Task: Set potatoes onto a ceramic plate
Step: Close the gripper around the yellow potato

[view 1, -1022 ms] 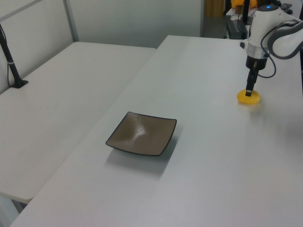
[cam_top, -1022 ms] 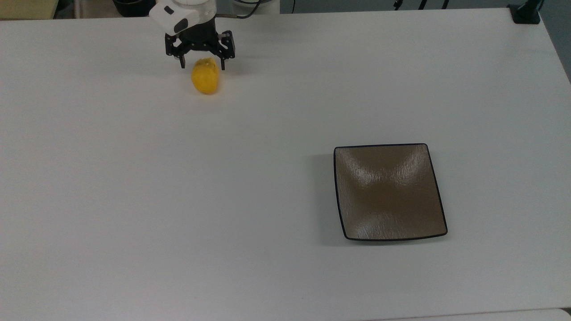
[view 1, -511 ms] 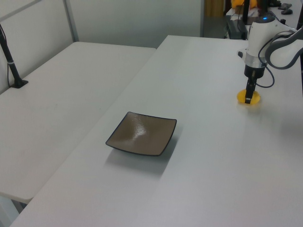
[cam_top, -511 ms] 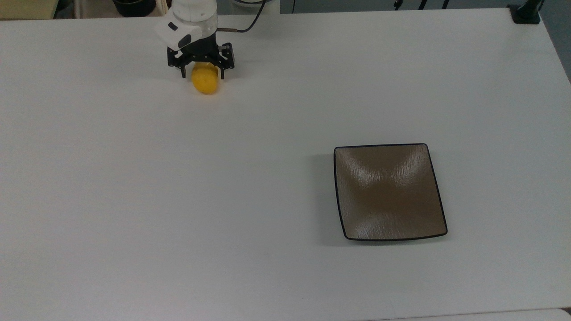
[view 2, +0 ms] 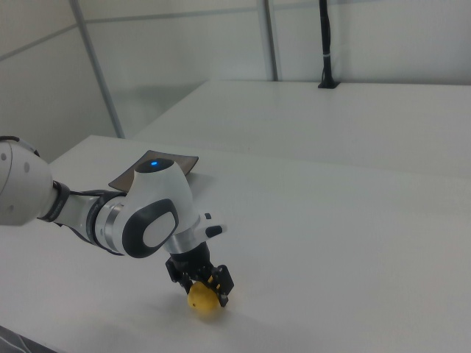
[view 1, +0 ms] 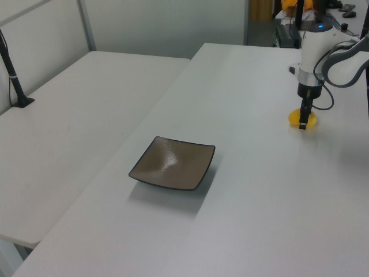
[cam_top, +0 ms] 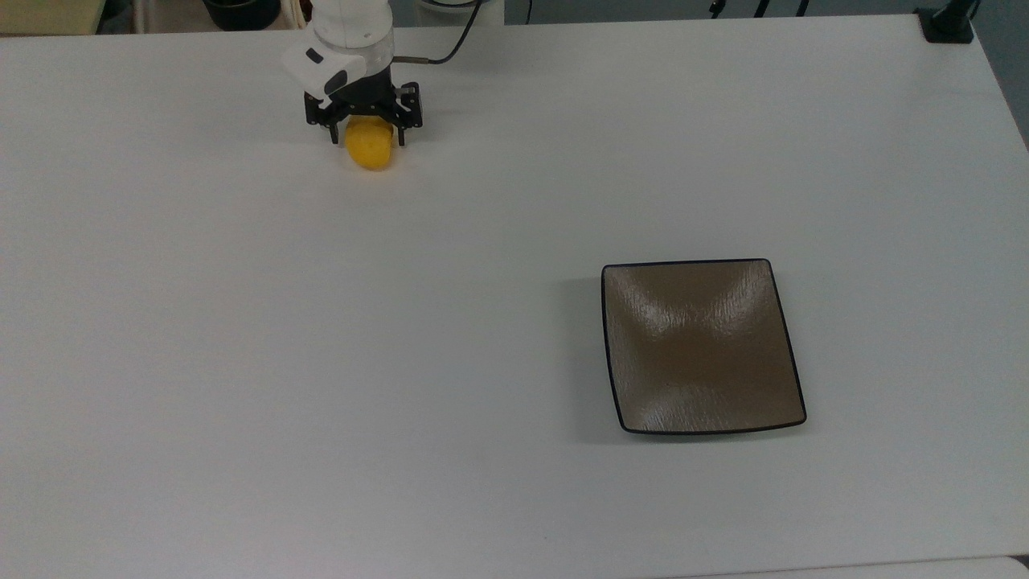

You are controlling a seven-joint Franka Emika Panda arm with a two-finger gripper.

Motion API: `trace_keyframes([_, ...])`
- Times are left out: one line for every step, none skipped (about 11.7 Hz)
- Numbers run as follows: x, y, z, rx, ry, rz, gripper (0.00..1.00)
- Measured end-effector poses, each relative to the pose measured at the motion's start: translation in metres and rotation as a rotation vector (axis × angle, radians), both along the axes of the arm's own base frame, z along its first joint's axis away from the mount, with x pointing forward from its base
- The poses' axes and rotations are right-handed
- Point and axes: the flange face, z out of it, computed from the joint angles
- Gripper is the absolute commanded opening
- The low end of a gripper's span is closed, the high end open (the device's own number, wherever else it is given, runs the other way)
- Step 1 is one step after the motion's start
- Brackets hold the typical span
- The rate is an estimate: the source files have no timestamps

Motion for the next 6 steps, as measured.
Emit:
trace_keyframes([0.000,0.001,0.000,0.000,0.000,0.002,0.34])
trace_keyframes([0.000,0.001,0.000,0.000,0.000,0.003,0.27])
trace_keyframes([0.002,0.001,0.002,-0.001,-0.004,0.003,0.27])
trace_keyframes([0.004,0.001,0.004,-0.001,-0.010,0.003,0.27])
trace_keyframes([0.007,0.000,0.009,-0.003,-0.017,0.003,0.27])
trace_keyframes([0.015,-0.001,0.020,-0.006,-0.024,0.001,0.27])
